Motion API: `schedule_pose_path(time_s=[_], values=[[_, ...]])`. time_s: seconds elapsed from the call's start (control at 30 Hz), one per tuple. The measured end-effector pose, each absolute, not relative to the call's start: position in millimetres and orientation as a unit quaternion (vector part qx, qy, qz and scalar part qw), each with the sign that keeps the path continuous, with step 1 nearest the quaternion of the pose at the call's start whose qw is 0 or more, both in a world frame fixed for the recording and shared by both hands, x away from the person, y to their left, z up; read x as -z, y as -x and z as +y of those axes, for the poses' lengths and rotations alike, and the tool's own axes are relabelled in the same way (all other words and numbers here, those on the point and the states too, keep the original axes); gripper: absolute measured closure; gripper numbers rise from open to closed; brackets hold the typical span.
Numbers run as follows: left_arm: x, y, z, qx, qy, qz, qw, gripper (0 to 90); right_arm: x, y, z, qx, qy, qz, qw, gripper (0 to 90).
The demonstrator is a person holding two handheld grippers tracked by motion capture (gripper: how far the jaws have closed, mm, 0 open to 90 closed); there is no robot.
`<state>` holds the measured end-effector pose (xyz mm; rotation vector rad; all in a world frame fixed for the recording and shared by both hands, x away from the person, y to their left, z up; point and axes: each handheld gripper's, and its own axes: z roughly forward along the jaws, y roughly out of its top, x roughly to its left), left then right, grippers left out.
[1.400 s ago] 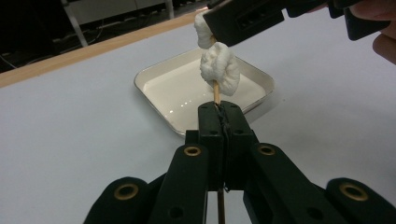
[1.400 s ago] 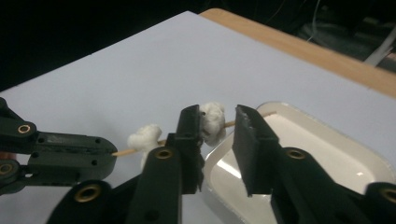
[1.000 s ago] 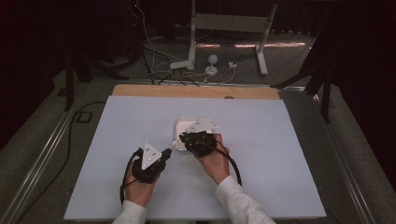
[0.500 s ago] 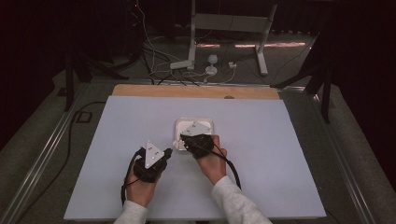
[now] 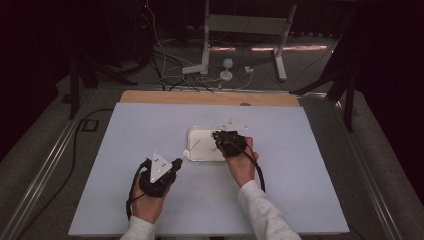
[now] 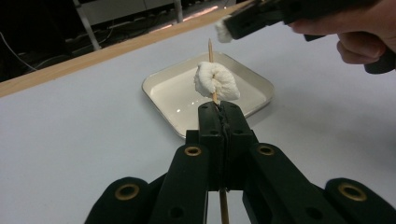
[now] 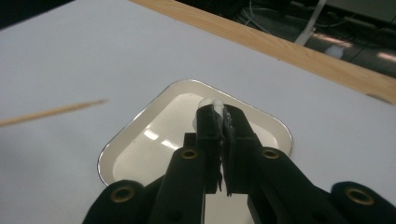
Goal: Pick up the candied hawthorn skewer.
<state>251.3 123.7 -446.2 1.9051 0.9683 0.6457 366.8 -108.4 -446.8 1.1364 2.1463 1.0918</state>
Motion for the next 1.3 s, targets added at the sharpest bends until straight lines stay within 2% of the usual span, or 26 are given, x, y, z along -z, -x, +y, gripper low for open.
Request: schedule_pose_path(time_s=[0.77, 0.97, 1.13, 1.3], values=[[453, -256, 129, -0.243, -0.757, 0.401, 0.455, 89.9, 465, -379, -121, -0.370, -0.421, 0.808, 0.183, 83.8], [454, -257, 130, -0.241, -0.757, 0.404, 0.454, 90.0, 471, -383, -123, -0.359, -0.433, 0.809, 0.170, 60.1], [455, -258, 130, -0.240, -0.756, 0.406, 0.454, 90.0, 472, -381, -123, -0.351, -0.424, 0.814, 0.186, 42.9], [457, -258, 128, -0.236, -0.759, 0.403, 0.454, 90.0, 478, -380, -121, -0.350, -0.427, 0.815, 0.177, 40.9]])
